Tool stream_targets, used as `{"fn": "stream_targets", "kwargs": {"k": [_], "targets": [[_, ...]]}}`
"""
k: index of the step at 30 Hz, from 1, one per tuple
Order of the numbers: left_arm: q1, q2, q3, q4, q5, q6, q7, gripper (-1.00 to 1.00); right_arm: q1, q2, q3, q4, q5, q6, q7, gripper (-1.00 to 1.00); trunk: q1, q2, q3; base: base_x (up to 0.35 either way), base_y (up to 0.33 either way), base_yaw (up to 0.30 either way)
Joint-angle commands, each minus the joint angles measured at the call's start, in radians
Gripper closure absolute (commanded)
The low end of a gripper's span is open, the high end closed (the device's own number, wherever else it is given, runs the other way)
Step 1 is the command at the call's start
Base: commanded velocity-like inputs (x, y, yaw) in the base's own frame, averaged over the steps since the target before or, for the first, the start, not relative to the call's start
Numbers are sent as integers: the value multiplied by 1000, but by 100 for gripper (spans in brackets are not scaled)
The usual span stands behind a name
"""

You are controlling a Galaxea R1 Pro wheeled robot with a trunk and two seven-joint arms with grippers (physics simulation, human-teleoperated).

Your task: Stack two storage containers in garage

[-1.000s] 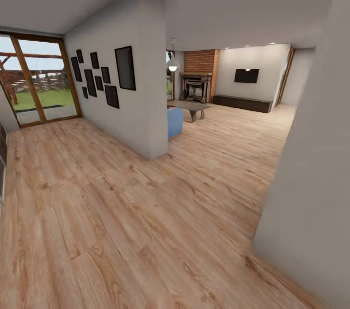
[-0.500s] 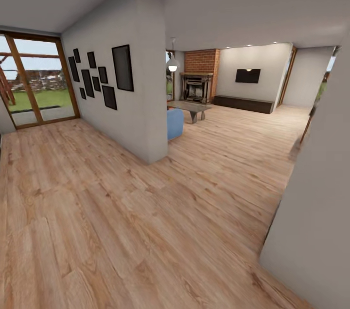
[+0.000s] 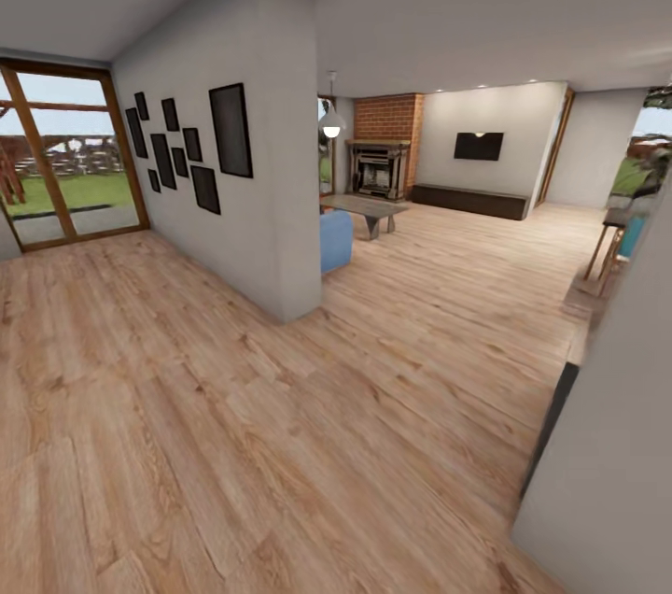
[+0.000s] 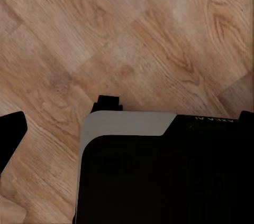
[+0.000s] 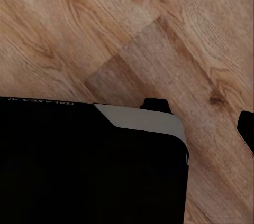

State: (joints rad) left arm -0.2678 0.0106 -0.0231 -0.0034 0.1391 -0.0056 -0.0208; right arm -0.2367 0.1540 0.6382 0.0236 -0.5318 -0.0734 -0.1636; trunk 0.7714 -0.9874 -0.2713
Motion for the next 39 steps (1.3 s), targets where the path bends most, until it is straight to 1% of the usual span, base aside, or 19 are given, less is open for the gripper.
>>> {"fn": "stream_targets", "kwargs": {"k": [1,39], "targets": [[-1,0,-3,0,10,-1,-2,-100,-1,1,8,2,-10,-5,-1,-100,1,-1,-1,322,0,0],[-1,0,-3,0,10,-1,-2,-100,-1,0,9,2,-10,-5,0,-100,1,-1,-1,322,0,0]]}}
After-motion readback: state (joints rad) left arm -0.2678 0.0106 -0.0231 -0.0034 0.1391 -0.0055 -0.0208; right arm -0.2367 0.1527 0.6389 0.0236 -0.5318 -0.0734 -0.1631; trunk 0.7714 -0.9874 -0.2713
